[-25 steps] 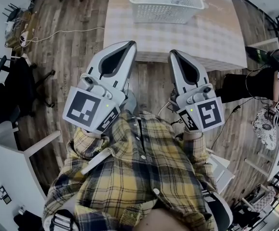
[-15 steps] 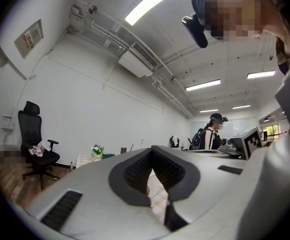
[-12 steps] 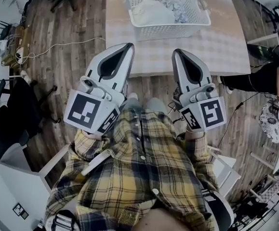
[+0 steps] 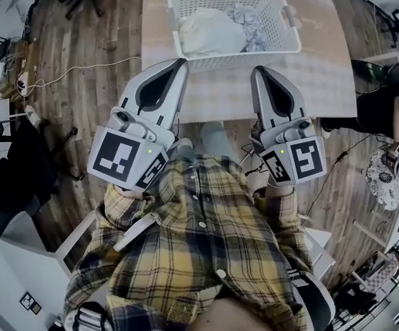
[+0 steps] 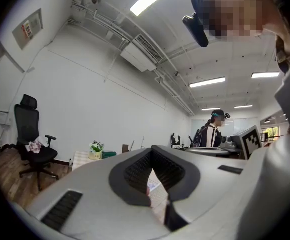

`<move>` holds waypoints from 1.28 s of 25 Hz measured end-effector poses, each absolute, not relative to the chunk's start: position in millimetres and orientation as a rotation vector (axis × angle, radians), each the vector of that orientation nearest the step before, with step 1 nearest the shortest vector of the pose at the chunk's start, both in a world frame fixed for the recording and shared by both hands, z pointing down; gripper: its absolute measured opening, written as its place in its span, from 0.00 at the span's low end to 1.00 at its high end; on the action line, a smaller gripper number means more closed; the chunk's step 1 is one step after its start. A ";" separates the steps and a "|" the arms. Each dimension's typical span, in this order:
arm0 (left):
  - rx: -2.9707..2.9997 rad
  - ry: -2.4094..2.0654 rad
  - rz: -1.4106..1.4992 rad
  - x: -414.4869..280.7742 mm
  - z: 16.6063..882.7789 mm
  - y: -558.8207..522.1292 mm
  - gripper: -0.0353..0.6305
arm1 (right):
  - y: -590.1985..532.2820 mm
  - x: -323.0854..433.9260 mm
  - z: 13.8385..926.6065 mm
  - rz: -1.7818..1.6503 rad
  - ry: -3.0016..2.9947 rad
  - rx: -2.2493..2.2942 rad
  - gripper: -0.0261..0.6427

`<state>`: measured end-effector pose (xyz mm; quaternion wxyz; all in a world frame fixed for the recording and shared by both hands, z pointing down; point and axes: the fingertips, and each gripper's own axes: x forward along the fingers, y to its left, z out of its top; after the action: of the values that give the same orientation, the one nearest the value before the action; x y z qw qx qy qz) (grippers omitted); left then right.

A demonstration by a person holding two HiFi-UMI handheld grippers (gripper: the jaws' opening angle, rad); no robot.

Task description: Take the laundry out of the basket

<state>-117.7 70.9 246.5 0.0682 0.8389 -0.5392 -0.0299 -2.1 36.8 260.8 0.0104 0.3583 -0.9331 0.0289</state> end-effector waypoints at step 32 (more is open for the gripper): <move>2.251 -1.895 0.051 -117.3 264.1 -94.7 0.07 | -140.2 -8.7 263.0 0.108 -2.951 0.717 0.06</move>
<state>-117.3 -94.7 264.1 0.0992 0.7612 -0.6407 0.0172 -8.7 -140.2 263.0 0.0513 0.2357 -0.9698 0.0355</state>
